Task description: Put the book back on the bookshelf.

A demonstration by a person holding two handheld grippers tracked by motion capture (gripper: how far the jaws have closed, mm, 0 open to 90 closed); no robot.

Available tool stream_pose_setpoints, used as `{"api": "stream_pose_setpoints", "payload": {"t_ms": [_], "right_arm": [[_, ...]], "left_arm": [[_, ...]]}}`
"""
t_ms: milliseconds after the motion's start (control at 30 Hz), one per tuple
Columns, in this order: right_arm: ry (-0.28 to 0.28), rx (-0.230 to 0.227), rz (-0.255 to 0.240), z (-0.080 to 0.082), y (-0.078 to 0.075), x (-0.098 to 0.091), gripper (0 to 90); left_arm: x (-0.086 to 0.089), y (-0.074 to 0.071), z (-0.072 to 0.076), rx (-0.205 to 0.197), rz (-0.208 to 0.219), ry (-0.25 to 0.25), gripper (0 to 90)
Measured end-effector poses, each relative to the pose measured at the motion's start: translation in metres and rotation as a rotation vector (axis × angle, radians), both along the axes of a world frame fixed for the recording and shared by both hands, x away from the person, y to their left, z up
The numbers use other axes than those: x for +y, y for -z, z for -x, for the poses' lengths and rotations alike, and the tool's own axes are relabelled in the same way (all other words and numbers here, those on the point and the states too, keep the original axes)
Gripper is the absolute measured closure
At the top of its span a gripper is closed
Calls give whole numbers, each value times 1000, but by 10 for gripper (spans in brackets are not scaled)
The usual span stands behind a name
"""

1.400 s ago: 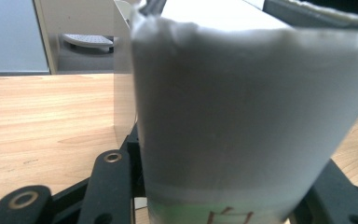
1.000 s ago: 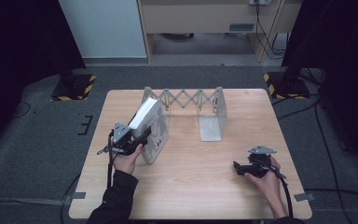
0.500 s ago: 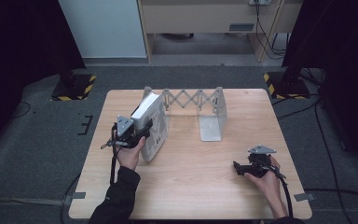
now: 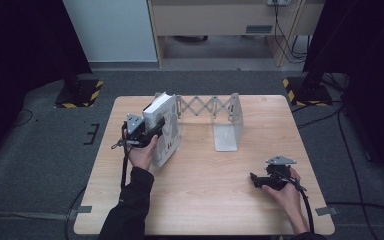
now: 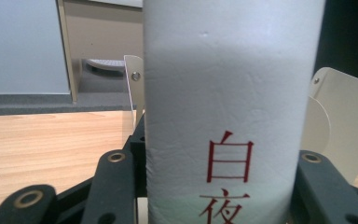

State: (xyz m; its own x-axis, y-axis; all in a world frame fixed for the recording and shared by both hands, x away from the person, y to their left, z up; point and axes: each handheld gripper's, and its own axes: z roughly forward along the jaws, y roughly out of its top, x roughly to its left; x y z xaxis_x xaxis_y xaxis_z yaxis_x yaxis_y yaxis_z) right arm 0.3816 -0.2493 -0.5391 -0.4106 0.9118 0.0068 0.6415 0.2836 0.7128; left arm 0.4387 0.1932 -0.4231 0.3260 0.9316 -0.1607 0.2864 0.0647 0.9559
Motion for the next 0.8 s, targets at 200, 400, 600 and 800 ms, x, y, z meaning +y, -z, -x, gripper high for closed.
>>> {"api": "stream_pose_setpoints", "payload": {"t_ms": [200,400,600,800], "right_arm": [[-2,1,-1,0,0,0,47],[-2,1,0,0,0,0,47],[-2,1,0,0,0,0,47],[-4,1,1,0,0,0,49]], "left_arm": [[1,-4,-9,-13,8,-19,529],[-3,1,-14,-11,-3,-24,529],[-7,3,-9,-14,-23,9,522],[0,9,7,-1,-16,10,519]]}}
